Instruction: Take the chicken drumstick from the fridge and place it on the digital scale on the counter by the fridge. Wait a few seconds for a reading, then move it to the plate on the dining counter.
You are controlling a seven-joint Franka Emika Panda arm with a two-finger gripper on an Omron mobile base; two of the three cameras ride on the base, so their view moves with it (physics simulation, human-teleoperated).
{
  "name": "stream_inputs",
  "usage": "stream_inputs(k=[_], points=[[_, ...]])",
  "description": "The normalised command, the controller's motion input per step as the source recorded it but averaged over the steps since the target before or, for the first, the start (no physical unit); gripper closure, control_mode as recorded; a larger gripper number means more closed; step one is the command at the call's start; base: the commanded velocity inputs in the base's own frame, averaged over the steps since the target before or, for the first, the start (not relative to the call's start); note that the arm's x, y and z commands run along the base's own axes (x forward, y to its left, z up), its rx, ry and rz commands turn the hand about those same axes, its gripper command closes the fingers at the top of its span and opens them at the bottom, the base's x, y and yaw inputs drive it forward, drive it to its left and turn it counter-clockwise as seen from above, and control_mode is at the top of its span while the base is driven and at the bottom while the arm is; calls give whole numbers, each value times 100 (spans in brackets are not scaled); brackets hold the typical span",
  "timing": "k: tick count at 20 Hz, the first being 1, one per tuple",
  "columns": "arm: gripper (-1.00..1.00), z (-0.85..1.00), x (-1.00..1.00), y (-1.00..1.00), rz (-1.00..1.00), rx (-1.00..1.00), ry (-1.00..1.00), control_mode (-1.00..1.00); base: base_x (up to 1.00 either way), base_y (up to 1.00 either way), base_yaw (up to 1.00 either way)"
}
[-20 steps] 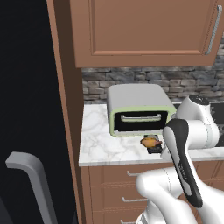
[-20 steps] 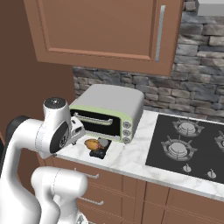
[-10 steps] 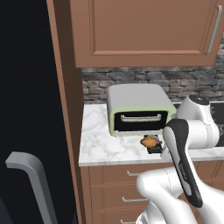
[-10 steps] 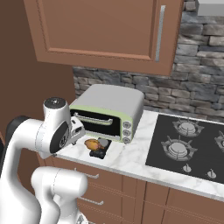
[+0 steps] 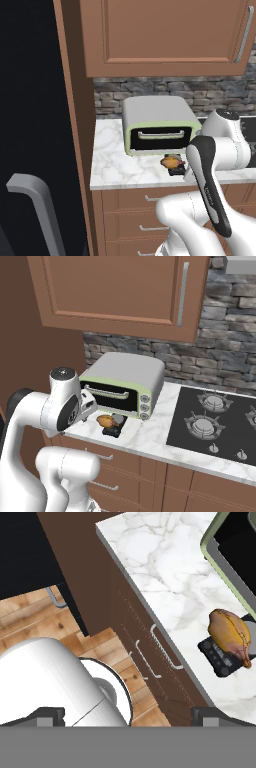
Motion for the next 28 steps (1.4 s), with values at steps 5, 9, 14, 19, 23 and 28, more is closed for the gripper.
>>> stream_inputs(k=[5,9,14,19,23,28], points=[[-100,-10,20,-2,0,0,0,-100,0,0,0],[-100,-44,98,-24,0,-11,0,-100,0,0,0],[-100,-37,89,-42,6,-6,0,-100,0,0,0],[-100,-31,50,-22,14,0,-5,-100,0,0,0],[-100,-25,55,0,14,0,-5,-100,0,0,0],[-100,-13,37,3,0,-4,1,-100,0,0,0]])
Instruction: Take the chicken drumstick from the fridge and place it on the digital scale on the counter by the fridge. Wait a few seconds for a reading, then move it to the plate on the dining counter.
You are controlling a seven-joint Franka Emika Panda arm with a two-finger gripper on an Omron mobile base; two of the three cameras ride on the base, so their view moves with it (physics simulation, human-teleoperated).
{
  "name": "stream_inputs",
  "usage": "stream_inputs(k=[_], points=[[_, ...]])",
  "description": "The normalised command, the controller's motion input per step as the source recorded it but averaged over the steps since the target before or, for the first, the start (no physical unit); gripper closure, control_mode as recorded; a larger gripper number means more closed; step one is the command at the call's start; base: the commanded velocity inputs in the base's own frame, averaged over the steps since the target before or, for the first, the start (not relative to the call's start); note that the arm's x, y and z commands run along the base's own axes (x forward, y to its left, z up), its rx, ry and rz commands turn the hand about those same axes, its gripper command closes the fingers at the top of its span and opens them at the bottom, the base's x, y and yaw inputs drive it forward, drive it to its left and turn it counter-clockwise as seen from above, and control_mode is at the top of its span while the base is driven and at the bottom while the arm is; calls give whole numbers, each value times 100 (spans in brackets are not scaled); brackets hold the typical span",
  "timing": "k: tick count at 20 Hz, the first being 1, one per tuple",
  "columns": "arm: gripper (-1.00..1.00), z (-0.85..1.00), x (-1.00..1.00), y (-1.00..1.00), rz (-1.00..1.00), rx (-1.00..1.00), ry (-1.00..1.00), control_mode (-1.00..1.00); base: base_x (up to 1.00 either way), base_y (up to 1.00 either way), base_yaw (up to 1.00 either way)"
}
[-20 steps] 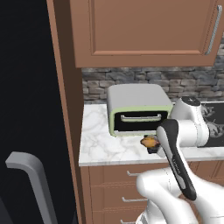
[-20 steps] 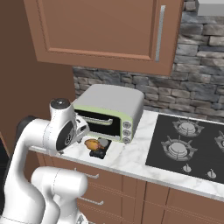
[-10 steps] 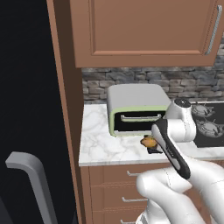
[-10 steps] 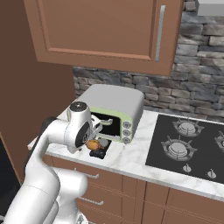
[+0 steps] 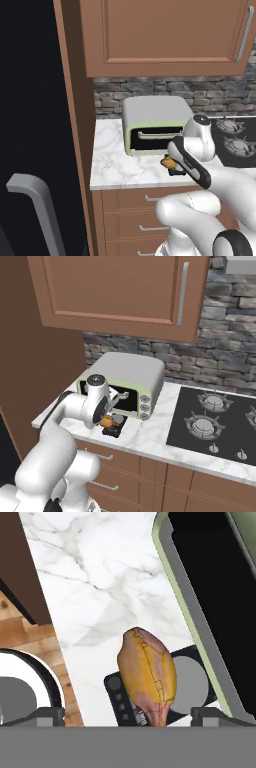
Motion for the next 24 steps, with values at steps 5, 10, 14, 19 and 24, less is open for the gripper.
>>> stream_inputs(k=[5,10,14,19,24], points=[[-100,-29,12,0,0,-1,3,-100,0,0,0],[-100,-47,0,0,0,0,0,-100,0,0,0],[-100,-13,0,0,-1,0,1,-100,0,0,0],[-100,8,6,0,-6,0,0,-100,0,0,0],[-100,9,21,0,-9,0,1,-100,0,0,0]])
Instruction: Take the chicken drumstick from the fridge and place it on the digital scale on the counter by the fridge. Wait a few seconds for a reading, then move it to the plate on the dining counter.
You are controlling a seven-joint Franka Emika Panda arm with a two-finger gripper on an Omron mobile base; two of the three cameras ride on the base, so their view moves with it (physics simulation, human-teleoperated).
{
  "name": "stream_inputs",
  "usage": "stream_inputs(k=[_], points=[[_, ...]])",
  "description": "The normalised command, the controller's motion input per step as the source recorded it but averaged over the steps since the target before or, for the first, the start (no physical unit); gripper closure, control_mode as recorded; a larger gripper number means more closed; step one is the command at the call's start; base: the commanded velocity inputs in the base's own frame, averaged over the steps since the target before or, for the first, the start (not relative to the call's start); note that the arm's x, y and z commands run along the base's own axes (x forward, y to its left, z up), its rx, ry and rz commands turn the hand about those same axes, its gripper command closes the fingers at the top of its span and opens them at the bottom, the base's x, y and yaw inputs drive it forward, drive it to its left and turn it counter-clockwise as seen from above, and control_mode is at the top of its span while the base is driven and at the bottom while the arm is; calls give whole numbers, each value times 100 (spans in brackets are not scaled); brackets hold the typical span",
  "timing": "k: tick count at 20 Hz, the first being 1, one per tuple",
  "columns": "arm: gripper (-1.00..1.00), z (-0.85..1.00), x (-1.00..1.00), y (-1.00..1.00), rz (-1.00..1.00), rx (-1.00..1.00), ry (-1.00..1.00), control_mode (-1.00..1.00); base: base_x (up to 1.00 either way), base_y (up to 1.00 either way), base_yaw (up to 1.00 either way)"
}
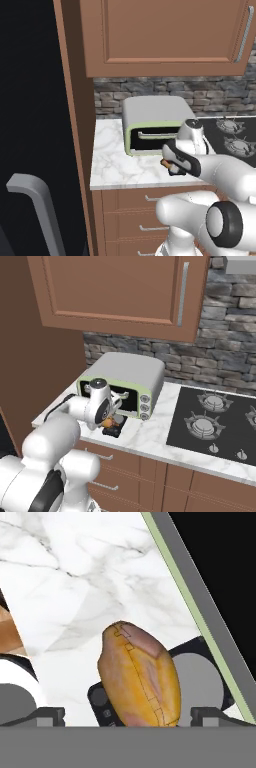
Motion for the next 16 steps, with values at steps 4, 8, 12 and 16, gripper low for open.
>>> stream_inputs(k=[4,8,12,16], points=[[-100,-1,11,0,-6,-1,0,-100,0,0,0],[-100,-2,10,0,0,-4,0,-100,0,0,0],[-100,0,-10,-12,0,0,0,-100,0,0,0],[-100,-2,-3,-16,0,0,0,-100,0,0,0]])
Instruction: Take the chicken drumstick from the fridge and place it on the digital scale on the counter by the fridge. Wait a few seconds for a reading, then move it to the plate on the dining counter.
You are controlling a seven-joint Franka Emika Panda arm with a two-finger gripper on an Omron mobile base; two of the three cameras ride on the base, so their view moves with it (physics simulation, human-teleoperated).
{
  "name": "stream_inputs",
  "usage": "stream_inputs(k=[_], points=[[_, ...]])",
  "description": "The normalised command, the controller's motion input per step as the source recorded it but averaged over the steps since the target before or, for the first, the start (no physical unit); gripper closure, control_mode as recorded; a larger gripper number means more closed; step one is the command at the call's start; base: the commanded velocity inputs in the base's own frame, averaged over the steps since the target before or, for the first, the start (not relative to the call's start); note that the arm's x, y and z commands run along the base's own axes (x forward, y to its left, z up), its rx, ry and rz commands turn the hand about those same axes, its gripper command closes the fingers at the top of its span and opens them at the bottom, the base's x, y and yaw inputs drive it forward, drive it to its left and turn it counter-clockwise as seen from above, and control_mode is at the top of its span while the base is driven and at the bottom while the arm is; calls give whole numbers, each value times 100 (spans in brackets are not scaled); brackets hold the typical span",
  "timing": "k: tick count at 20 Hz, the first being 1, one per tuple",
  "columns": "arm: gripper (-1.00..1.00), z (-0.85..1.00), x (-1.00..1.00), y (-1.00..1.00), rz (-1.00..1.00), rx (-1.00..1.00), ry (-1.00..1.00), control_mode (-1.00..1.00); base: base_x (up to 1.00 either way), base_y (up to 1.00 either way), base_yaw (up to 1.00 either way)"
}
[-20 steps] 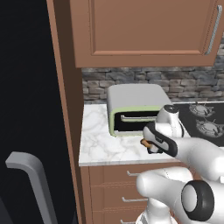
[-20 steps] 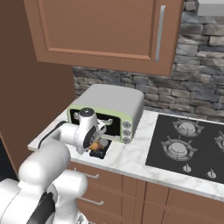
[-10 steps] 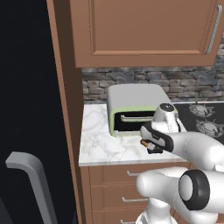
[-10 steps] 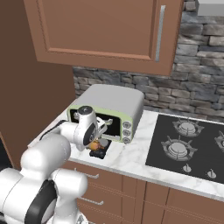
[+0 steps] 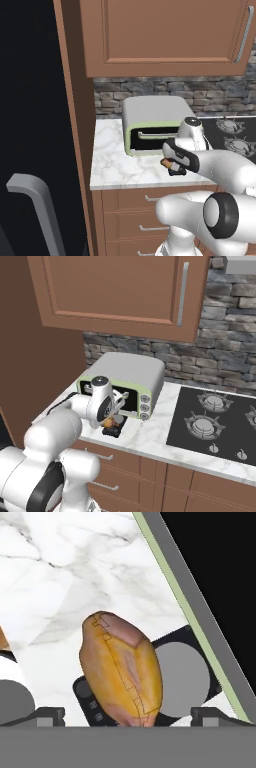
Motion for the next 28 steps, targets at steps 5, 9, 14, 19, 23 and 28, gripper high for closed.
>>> stream_inputs(k=[5,9,14,19,23,28], points=[[-100,-19,1,0,3,0,2,-100,0,0,0],[-100,-27,13,0,6,-1,7,-100,0,0,0],[-100,-4,3,0,5,0,3,-100,0,0,0],[-100,-4,2,0,5,0,1,-100,0,0,0],[-100,-14,0,0,5,0,2,-100,0,0,0],[-100,-16,0,0,3,0,4,-100,0,0,0]])
